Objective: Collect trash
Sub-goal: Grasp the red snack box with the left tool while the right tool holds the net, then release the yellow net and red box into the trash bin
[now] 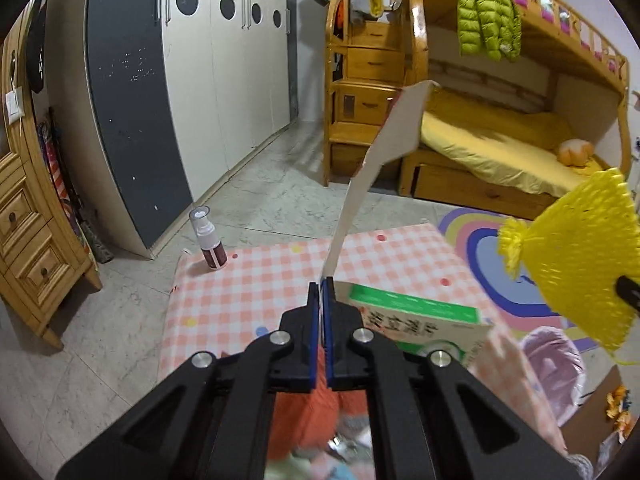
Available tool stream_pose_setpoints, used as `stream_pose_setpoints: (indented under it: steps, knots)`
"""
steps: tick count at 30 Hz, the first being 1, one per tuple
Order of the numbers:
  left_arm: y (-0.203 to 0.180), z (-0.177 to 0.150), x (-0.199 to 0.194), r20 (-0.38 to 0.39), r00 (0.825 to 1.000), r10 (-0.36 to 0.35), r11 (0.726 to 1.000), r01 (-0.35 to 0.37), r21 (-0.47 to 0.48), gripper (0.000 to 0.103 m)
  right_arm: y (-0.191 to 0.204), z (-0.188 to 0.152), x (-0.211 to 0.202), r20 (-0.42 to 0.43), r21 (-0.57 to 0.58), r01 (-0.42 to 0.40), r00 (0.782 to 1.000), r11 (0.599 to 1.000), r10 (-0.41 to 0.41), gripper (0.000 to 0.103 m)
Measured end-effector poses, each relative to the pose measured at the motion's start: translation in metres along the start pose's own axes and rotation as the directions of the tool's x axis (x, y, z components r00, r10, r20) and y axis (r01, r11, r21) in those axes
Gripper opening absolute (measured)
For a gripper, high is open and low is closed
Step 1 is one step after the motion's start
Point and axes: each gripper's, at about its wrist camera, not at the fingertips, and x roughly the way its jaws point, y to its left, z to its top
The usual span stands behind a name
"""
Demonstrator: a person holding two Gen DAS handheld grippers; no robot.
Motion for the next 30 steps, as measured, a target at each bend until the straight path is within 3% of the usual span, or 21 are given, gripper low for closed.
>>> stream_pose_setpoints:
  steps: [8,13,19,24,30]
  knots:
    - [-0.044,-0.043,-0.039,-0.058,0.986,-0.157,0.988,0.157,-0.004,0.0,-0.02,-0.035,-0.025,-0.024,0.077,0.003,1.0,0.997,-0.001,0.011]
    - [-0.088,-0.07,-0.044,-0.098,0.974,-0.205,0.977,0.21,0.042,0.0,-0.046,-0.065,-0.034,-0.067,0.144,0.047,0.997,0.989,-0.038,0.011]
    - [-0.154,-0.094,-0.036,-0.163,0.943,-0.289,0.946,0.307,0.101,0.0,-0.09,-0.101,-0.054,-0.111,0.222,0.162,0.984,0.961,-0.14,0.011]
    - [-0.205,-0.104,-0.025,-0.221,0.913,-0.342,0.913,0.379,0.151,0.0,-0.131,-0.128,-0.064,-0.16,0.275,0.271,0.959,0.923,-0.234,0.011]
    - [-0.259,-0.107,-0.006,-0.279,0.883,-0.377,0.878,0.437,0.195,0.0,-0.167,-0.149,-0.056,-0.219,0.332,0.335,0.937,0.882,-0.273,0.011]
